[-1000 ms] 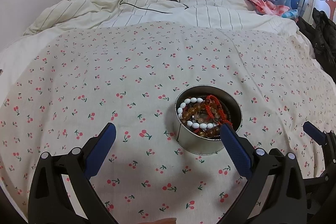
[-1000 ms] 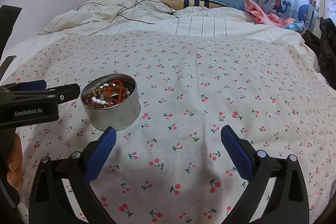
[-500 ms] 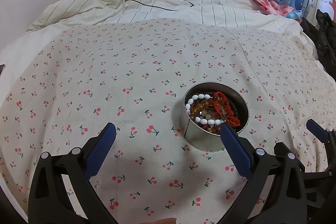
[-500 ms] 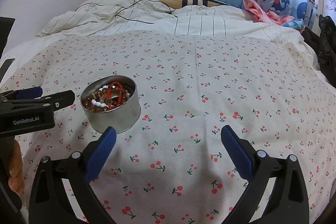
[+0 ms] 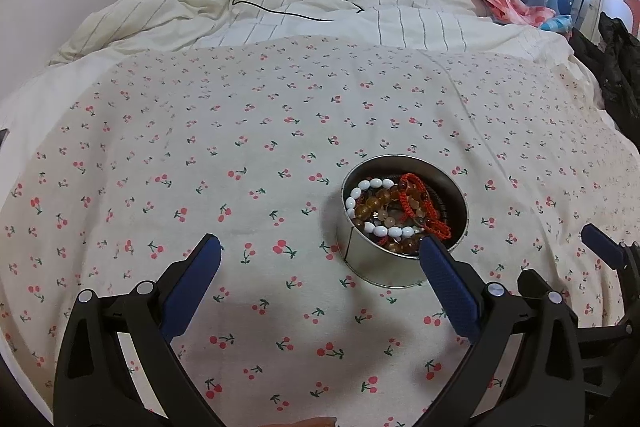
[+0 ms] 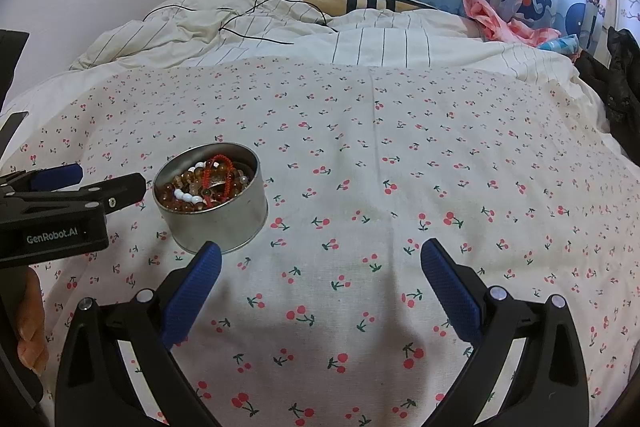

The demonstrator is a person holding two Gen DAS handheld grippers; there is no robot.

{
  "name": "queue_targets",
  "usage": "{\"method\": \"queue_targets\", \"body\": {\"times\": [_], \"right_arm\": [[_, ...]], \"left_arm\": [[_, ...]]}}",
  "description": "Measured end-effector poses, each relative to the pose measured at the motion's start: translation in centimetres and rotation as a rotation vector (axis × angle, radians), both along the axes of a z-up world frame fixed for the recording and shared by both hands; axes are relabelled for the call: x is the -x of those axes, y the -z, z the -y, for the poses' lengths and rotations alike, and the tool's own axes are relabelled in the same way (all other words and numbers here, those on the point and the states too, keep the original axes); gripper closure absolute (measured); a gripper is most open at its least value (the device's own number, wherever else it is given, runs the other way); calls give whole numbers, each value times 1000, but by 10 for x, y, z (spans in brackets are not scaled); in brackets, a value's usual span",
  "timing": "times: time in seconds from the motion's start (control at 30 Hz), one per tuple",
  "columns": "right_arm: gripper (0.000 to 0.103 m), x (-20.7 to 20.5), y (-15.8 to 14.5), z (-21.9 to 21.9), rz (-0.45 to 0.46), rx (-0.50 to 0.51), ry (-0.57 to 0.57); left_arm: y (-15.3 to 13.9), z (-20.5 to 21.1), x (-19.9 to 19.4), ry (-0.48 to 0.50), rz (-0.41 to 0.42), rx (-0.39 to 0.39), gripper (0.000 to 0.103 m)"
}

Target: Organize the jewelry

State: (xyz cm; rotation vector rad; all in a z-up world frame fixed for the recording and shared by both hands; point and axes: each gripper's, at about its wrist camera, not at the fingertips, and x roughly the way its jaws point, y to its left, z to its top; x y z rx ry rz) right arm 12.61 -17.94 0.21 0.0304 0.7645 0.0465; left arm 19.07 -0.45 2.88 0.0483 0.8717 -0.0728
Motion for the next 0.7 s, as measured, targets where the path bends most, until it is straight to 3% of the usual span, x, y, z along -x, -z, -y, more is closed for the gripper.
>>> {"method": "queue_targets", "body": {"times": [0.7], "right_arm": [[7, 0, 0, 0, -1, 0, 0]], "left_arm": [[1, -2, -3, 3, -31, 40, 8]]}}
